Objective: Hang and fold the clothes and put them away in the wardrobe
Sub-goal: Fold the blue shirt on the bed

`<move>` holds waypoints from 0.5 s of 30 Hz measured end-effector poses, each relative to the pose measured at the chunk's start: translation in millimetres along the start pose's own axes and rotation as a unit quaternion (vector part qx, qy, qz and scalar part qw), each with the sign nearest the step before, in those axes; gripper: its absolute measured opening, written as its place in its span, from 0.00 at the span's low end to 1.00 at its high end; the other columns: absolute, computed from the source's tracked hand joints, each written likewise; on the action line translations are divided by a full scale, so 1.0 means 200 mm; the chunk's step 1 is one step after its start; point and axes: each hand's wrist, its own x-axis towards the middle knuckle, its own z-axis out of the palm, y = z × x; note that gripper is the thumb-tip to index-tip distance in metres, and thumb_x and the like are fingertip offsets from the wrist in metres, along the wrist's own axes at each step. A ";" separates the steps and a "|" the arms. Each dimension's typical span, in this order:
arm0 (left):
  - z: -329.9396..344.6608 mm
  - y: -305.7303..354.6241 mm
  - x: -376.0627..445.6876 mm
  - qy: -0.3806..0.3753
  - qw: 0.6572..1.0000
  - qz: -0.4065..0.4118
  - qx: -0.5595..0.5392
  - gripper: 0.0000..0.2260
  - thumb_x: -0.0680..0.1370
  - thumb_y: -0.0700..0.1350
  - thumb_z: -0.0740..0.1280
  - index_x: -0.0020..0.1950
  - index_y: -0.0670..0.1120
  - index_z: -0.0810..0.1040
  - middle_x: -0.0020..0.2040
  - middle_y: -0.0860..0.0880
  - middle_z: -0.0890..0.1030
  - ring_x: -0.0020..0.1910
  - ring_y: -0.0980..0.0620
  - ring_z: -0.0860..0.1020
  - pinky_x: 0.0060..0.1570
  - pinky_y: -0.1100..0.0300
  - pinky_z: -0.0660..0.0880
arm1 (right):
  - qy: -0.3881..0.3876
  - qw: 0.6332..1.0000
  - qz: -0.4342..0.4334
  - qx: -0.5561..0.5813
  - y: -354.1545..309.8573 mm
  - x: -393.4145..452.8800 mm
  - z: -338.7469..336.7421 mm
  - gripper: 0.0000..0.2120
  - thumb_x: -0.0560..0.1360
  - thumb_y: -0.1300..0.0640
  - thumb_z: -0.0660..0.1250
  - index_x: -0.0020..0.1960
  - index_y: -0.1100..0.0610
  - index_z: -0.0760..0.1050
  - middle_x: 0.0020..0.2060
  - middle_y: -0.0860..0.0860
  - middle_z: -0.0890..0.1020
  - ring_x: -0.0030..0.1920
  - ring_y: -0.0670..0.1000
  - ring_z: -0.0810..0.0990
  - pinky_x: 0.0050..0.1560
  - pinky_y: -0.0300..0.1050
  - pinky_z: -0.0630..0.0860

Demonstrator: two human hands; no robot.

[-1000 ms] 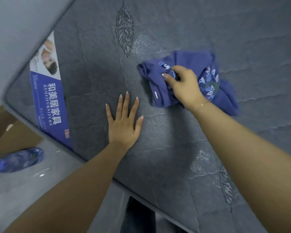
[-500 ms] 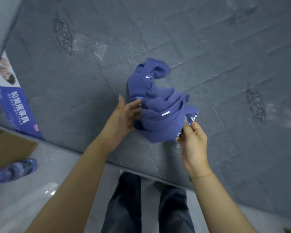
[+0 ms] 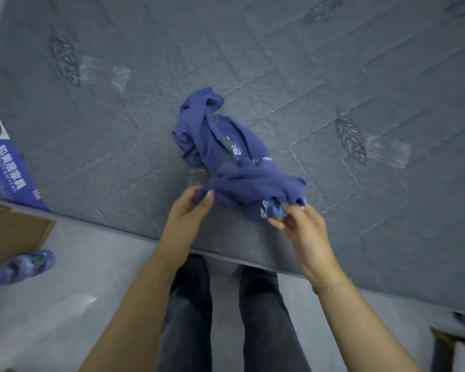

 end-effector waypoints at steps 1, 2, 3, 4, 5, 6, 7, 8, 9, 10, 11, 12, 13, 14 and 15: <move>0.00 0.06 -0.01 0.007 0.999 0.014 -0.039 0.07 0.77 0.48 0.66 0.50 0.45 0.78 0.48 0.48 0.80 0.50 0.54 0.75 0.55 0.61 0.71 | 0.014 0.997 -0.011 -0.071 0.01 -0.03 -0.04 0.06 0.78 0.69 0.62 0.48 0.63 0.78 0.38 0.54 0.82 0.40 0.50 0.80 0.44 0.41 0.80; -0.01 0.13 -0.02 0.009 0.998 0.025 -0.053 0.10 0.76 0.50 0.65 0.51 0.45 0.79 0.51 0.47 0.81 0.53 0.52 0.77 0.58 0.58 0.72 | 0.021 0.990 -0.021 -0.141 0.01 -0.05 -0.08 0.05 0.77 0.69 0.64 0.47 0.65 0.78 0.38 0.55 0.80 0.41 0.49 0.78 0.44 0.41 0.77; -0.01 0.20 -0.04 0.008 0.998 0.037 -0.043 0.10 0.75 0.51 0.65 0.51 0.48 0.80 0.52 0.49 0.82 0.53 0.54 0.78 0.57 0.60 0.74 | 0.016 0.978 -0.032 -0.205 0.01 -0.08 -0.11 0.03 0.76 0.69 0.66 0.45 0.66 0.78 0.37 0.55 0.79 0.40 0.48 0.75 0.44 0.41 0.74; -0.01 0.29 -0.05 0.002 0.998 0.059 -0.018 0.07 0.76 0.51 0.65 0.49 0.52 0.81 0.48 0.55 0.83 0.50 0.59 0.79 0.52 0.65 0.74 | 0.008 0.964 -0.044 -0.262 0.00 -0.10 -0.13 0.03 0.75 0.69 0.67 0.42 0.67 0.78 0.36 0.54 0.78 0.39 0.47 0.74 0.43 0.40 0.72; 0.00 0.38 -0.07 -0.006 0.996 0.089 0.023 0.06 0.78 0.49 0.64 0.46 0.53 0.80 0.43 0.60 0.82 0.45 0.64 0.78 0.47 0.70 0.73 | 0.002 0.950 -0.060 -0.307 -0.02 -0.14 -0.14 0.04 0.74 0.69 0.68 0.41 0.66 0.78 0.37 0.53 0.79 0.39 0.47 0.74 0.43 0.38 0.71; 0.02 0.48 -0.09 -0.023 0.990 0.122 0.072 0.07 0.80 0.46 0.62 0.44 0.53 0.77 0.38 0.62 0.80 0.39 0.66 0.76 0.43 0.72 0.71 | -0.001 0.938 -0.081 -0.338 -0.06 -0.18 -0.13 0.03 0.74 0.68 0.70 0.43 0.62 0.79 0.40 0.50 0.81 0.41 0.46 0.76 0.44 0.34 0.71; 0.04 0.59 -0.11 -0.046 0.979 0.151 0.126 0.08 0.81 0.43 0.62 0.43 0.50 0.75 0.36 0.61 0.77 0.36 0.66 0.73 0.40 0.71 0.70 | -0.006 0.928 -0.107 -0.356 -0.11 -0.23 -0.11 0.06 0.73 0.66 0.72 0.47 0.58 0.79 0.46 0.47 0.80 0.46 0.44 0.77 0.46 0.30 0.70; 0.07 0.70 -0.14 -0.070 0.965 0.177 0.181 0.08 0.82 0.41 0.62 0.43 0.48 0.73 0.35 0.58 0.75 0.35 0.63 0.71 0.40 0.68 0.69 | -0.017 0.920 -0.140 -0.367 -0.17 -0.29 -0.08 0.12 0.72 0.65 0.73 0.52 0.53 0.78 0.51 0.43 0.78 0.52 0.40 0.76 0.48 0.27 0.69; 0.10 0.80 -0.17 -0.090 0.949 0.197 0.230 0.08 0.81 0.39 0.63 0.42 0.44 0.73 0.35 0.54 0.74 0.36 0.59 0.70 0.39 0.63 0.68 | -0.036 0.912 -0.179 -0.366 -0.24 -0.34 -0.05 0.18 0.71 0.64 0.74 0.57 0.50 0.76 0.54 0.40 0.76 0.55 0.37 0.74 0.51 0.26 0.69; 0.14 0.91 -0.21 -0.112 0.934 0.215 0.264 0.07 0.80 0.37 0.64 0.42 0.42 0.73 0.35 0.49 0.73 0.36 0.56 0.70 0.40 0.58 0.67 | -0.058 0.904 -0.218 -0.363 -0.31 -0.40 -0.01 0.22 0.71 0.64 0.75 0.60 0.48 0.73 0.57 0.39 0.74 0.58 0.35 0.73 0.54 0.27 0.69; 0.17 1.02 -0.26 -0.130 0.918 0.235 0.293 0.08 0.79 0.36 0.65 0.41 0.42 0.73 0.35 0.48 0.73 0.37 0.54 0.70 0.40 0.56 0.67 | -0.080 0.894 -0.256 -0.360 -0.38 -0.46 0.03 0.26 0.71 0.63 0.75 0.63 0.47 0.72 0.59 0.39 0.73 0.61 0.35 0.72 0.57 0.28 0.68; 0.21 1.11 -0.31 -0.149 0.901 0.259 0.316 0.08 0.78 0.35 0.66 0.40 0.43 0.73 0.36 0.48 0.74 0.38 0.52 0.71 0.41 0.55 0.68 | -0.097 0.881 -0.287 -0.363 -0.45 -0.50 0.07 0.28 0.71 0.63 0.75 0.67 0.47 0.70 0.63 0.40 0.73 0.64 0.36 0.71 0.61 0.30 0.68; 0.25 1.20 -0.37 -0.167 0.886 0.280 0.330 0.08 0.78 0.35 0.66 0.39 0.42 0.73 0.36 0.48 0.75 0.40 0.52 0.73 0.42 0.54 0.69 | -0.114 0.869 -0.309 -0.368 -0.51 -0.54 0.10 0.31 0.71 0.62 0.75 0.70 0.48 0.68 0.66 0.41 0.72 0.67 0.38 0.69 0.65 0.32 0.66; 0.28 1.28 -0.41 -0.184 0.876 0.296 0.334 0.06 0.77 0.36 0.67 0.40 0.41 0.75 0.37 0.48 0.77 0.41 0.54 0.74 0.43 0.55 0.70 | -0.131 0.860 -0.317 -0.378 -0.56 -0.56 0.13 0.34 0.71 0.61 0.75 0.73 0.50 0.65 0.70 0.42 0.69 0.70 0.40 0.66 0.68 0.35 0.64; 0.30 1.36 -0.47 -0.201 0.871 0.302 0.333 0.04 0.76 0.38 0.67 0.41 0.42 0.76 0.37 0.49 0.78 0.40 0.58 0.74 0.43 0.57 0.70 | -0.143 0.854 -0.320 -0.384 -0.62 -0.60 0.15 0.38 0.71 0.60 0.75 0.75 0.50 0.62 0.73 0.43 0.66 0.72 0.41 0.64 0.70 0.36 0.62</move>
